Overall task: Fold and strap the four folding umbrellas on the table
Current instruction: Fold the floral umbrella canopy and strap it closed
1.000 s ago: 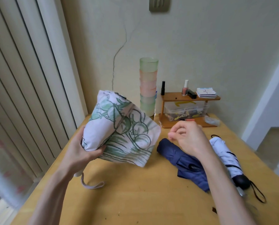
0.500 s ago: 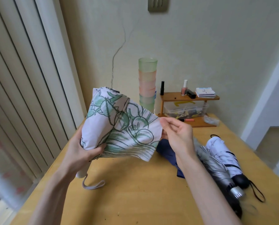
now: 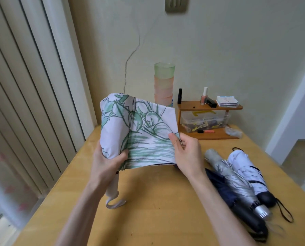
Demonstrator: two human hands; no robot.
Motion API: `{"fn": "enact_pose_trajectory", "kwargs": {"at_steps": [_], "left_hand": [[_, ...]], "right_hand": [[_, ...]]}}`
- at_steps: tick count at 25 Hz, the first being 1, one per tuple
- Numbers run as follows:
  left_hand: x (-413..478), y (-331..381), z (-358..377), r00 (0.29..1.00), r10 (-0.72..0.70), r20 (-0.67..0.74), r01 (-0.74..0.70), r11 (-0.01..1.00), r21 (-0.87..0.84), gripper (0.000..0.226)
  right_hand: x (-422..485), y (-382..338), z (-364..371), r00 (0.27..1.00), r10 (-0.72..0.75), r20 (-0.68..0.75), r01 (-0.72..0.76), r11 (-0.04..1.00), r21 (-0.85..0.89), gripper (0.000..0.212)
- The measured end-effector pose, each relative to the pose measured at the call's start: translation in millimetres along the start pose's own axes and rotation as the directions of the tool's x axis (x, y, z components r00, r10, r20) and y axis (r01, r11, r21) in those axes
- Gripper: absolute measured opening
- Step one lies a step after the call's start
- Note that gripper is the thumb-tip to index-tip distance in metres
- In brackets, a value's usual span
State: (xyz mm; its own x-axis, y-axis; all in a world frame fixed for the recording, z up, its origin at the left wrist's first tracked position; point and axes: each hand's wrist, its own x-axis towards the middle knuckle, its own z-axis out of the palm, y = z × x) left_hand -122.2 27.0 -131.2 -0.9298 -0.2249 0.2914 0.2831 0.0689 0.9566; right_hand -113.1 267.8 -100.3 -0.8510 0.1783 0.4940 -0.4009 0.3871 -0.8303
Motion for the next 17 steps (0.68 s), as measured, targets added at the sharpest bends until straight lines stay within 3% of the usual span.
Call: {"fn": "enact_pose_trajectory", "kwargs": {"at_steps": [4,8,12,15,17], "left_hand": [[-6.6,-2.5,15.0,0.998,-0.057,0.006,0.057,0.998,-0.032,0.051],[-9.5,-2.7,22.7,0.998,-0.045,0.047,0.045,0.999,-0.011,0.049],[-10.8,2.2,20.0,0.984,-0.097,0.15,0.103,0.994,-0.029,0.077],[-11.2,2.2,17.7,0.935,-0.144,0.323,0.153,0.988,-0.002,0.083],[-15.4,-1.8,18.1,0.876,-0.162,0.454,0.179,0.984,0.005,0.081]], "right_hand": [[8.1,-6.6,-18.7,0.996,-0.058,0.071,0.056,0.998,0.028,0.061],[26.1,-23.5,-12.9,0.998,-0.035,-0.054,0.035,0.999,0.0,0.054],[26.4,-35.0,-8.8,0.989,-0.049,-0.141,0.046,0.999,-0.025,0.047],[23.7,-68.5,-4.3,0.997,-0.064,-0.051,0.065,0.998,0.004,0.015],[29.8,-100.5,1.4,0.99,-0.04,0.138,0.038,0.999,0.021,0.035]]}}
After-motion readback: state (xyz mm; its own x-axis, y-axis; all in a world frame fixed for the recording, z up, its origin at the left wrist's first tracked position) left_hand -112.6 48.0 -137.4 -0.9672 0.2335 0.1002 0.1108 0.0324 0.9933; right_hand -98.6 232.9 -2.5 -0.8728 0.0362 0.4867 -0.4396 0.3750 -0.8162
